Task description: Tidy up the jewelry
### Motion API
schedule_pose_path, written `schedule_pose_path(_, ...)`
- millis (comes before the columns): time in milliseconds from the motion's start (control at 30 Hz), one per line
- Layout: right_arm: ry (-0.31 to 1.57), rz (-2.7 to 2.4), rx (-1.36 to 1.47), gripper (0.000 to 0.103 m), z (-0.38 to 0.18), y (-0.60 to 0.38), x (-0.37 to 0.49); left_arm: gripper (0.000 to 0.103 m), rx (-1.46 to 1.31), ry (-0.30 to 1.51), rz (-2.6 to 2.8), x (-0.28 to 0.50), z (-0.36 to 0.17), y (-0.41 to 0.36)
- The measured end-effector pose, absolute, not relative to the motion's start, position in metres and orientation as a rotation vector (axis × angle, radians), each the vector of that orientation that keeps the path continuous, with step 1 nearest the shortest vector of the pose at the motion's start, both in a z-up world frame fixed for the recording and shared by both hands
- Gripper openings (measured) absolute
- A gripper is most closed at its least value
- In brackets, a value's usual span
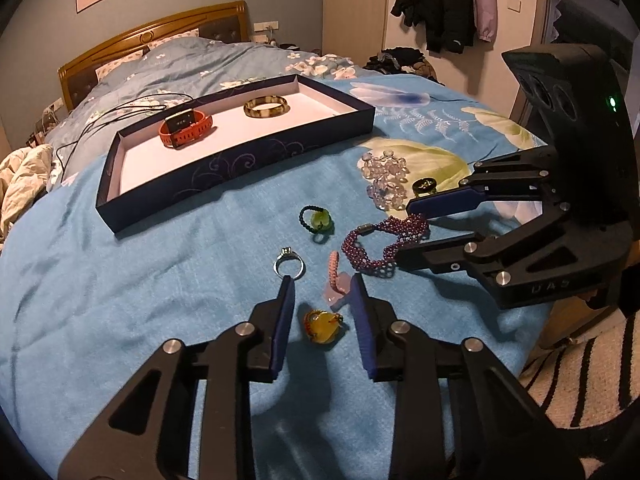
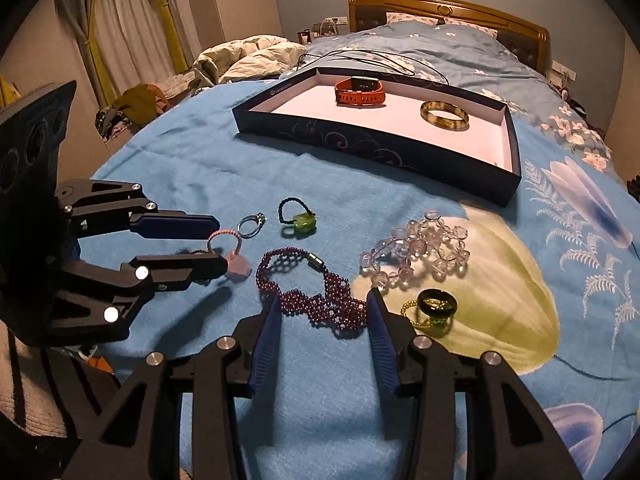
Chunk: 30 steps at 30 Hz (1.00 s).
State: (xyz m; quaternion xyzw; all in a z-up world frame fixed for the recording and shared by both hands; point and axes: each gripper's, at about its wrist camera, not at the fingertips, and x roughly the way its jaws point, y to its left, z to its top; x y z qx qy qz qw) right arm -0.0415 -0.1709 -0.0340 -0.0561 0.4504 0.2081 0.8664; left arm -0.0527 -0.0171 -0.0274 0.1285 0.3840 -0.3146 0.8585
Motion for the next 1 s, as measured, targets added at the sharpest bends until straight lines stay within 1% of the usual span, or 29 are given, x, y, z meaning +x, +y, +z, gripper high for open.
schedule_pose_path(33,0.943,0.434,-0.126,0.038,-0.034,-0.17,-0.042,0.027,0.269,0.808,-0.661,-0.053,-0.028,-0.017)
schedule_pose_path(67,0.942,0.431,-0.138,0.031,-0.034,-0.17,-0.043,0.027,0.269,0.81,-0.66,-0.052,-0.028,-0.017)
schedule_pose_path(133,0.947,0.439,-0.141,0.027,-0.033,-0.17,-0.044,0.026,0.272,0.816,-0.657,-0.052,-0.029,-0.017)
schedule_pose_path(200,0.942,0.436,-0.135,0.029,-0.031,-0.173,-0.045,0.026,0.267,0.819,-0.661,-0.051,-0.03,-0.017)
schedule_pose_path(267,0.932,0.436,-0.125,0.035,-0.03,-0.175,-0.044,0.026,0.259,0.825,-0.665,-0.049,-0.03,-0.017)
schedule_pose_path(400,0.935,0.445,-0.125,0.035,-0.033,-0.171,-0.041,0.026,0.267,0.831,-0.668,-0.048,-0.032,-0.018)
schedule_pose_path(467,0.933,0.443,-0.122,0.038,-0.035,-0.17,-0.039,0.026,0.269,0.833,-0.671,-0.048,-0.032,-0.02)
schedule_pose_path(600,0.936,0.452,-0.123,0.038,-0.034,-0.169,-0.039,0.024,0.25,0.839,-0.678,-0.047,-0.031,-0.019)
schedule_pose_path(700,0.936,0.458,-0.129,0.038,-0.034,-0.168,-0.039,0.022,0.251,0.848,-0.677,-0.044,-0.032,-0.02)
schedule_pose_path(833,0.925,0.464,-0.152,0.039,-0.036,-0.163,-0.039,0.014,0.259,0.86,-0.679,-0.041,-0.035,-0.024)
schedule_pose_path(900,0.92,0.461,-0.177,0.032,-0.035,-0.16,-0.04,0.013,0.253,0.86,-0.677,-0.041,-0.035,-0.025)
schedule_pose_path(967,0.92,0.466,-0.179,0.013,-0.035,-0.16,-0.039,0.013,0.24,0.862,-0.676,-0.04,-0.035,-0.024)
schedule_pose_path(1000,0.921,0.47,-0.177,0.012,-0.035,-0.16,-0.038,0.013,0.232,0.862,-0.678,-0.039,-0.035,-0.023)
